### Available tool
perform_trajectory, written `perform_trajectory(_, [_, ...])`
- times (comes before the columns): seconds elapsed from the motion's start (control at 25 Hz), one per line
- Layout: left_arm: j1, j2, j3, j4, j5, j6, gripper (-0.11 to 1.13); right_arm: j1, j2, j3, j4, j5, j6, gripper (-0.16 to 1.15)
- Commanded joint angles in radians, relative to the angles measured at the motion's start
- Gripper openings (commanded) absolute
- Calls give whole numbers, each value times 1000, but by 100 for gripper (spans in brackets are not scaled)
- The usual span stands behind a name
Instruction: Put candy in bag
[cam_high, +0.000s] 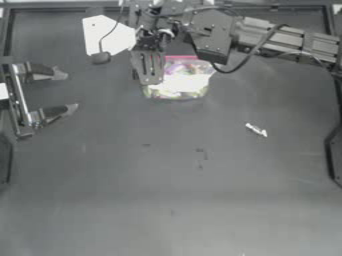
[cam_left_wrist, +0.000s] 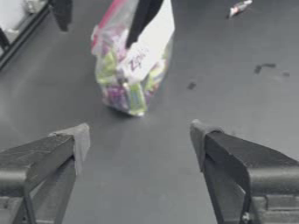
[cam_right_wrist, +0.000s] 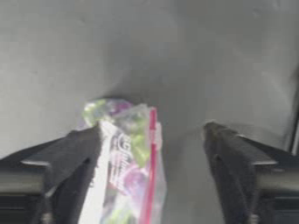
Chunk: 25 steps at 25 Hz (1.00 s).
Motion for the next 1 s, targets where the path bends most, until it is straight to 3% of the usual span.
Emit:
perform_trajectory(0.04, [0, 3, -11, 0, -9, 0, 99, 3, -28, -29, 3, 5, -2, 80])
perform_trajectory(0.12, [2, 3, -11, 0, -9, 0, 99, 8, -28, -32, 3, 8, -2, 75])
perform_trajectory(1.0, [0, 3, -11, 0, -9, 0, 99, 11, -26, -44, 8, 14, -3, 74])
